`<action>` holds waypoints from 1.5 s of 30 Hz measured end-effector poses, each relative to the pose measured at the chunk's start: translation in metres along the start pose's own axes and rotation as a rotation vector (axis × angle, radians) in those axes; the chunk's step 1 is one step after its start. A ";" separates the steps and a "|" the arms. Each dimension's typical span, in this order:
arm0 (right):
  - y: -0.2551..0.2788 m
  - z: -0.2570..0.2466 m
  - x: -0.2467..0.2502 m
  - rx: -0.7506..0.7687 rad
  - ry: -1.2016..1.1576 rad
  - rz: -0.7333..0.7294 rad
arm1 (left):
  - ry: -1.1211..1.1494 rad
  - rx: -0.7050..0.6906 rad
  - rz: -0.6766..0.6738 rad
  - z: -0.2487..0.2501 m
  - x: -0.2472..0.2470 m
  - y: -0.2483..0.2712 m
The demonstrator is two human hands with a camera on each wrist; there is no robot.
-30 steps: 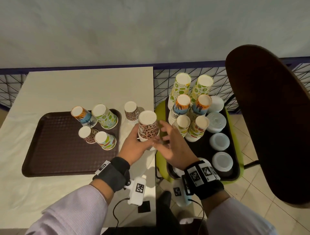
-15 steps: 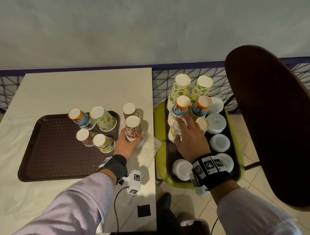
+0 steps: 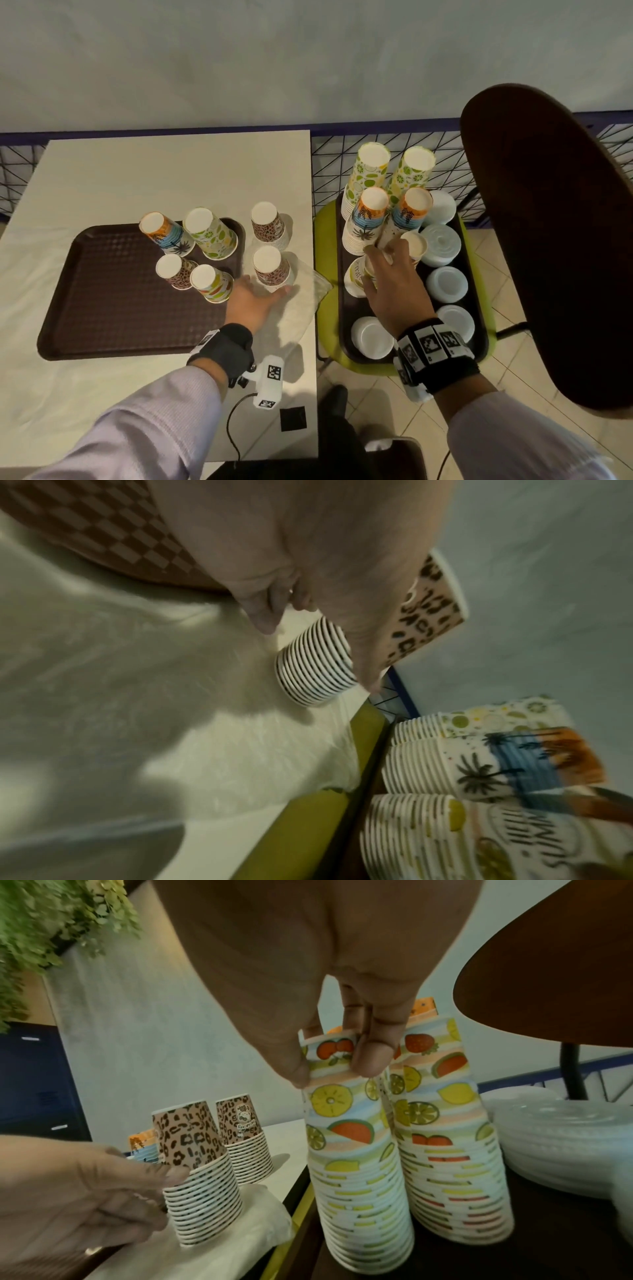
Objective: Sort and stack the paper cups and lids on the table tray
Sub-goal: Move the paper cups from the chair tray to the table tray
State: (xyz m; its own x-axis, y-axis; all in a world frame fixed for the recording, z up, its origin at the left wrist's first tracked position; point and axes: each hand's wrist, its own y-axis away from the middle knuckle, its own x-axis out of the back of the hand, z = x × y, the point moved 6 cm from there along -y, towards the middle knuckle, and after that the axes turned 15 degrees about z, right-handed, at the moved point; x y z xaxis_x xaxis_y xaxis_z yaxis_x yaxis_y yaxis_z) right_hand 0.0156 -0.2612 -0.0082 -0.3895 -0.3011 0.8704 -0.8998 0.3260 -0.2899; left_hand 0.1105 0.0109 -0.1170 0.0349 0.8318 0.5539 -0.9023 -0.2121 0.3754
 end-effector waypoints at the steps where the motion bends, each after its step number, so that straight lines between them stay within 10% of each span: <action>1: 0.003 0.001 0.002 -0.003 0.002 0.000 | -0.048 0.011 0.019 -0.008 0.004 0.001; 21: 0.054 0.047 0.018 -0.267 -0.134 0.048 | -0.383 -0.477 -0.509 0.074 -0.132 0.080; 35: 0.028 -0.026 0.063 0.004 -0.437 0.120 | -0.071 -0.431 -0.387 0.087 -0.083 0.092; 41: 0.024 0.036 0.078 -0.607 -0.587 0.406 | 0.160 -0.178 -0.443 0.080 -0.063 0.095; 45: 0.025 0.091 0.024 -0.806 -0.487 0.163 | 0.200 -0.123 -0.457 0.080 -0.054 0.100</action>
State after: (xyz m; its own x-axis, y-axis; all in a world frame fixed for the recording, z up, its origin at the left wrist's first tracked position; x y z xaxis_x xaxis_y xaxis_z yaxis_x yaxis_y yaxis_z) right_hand -0.0342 -0.3414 -0.0309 -0.7003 -0.4781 0.5300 -0.4919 0.8613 0.1270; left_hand 0.0529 -0.0961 -0.0497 0.3658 0.9099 0.1956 -0.8583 0.2486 0.4489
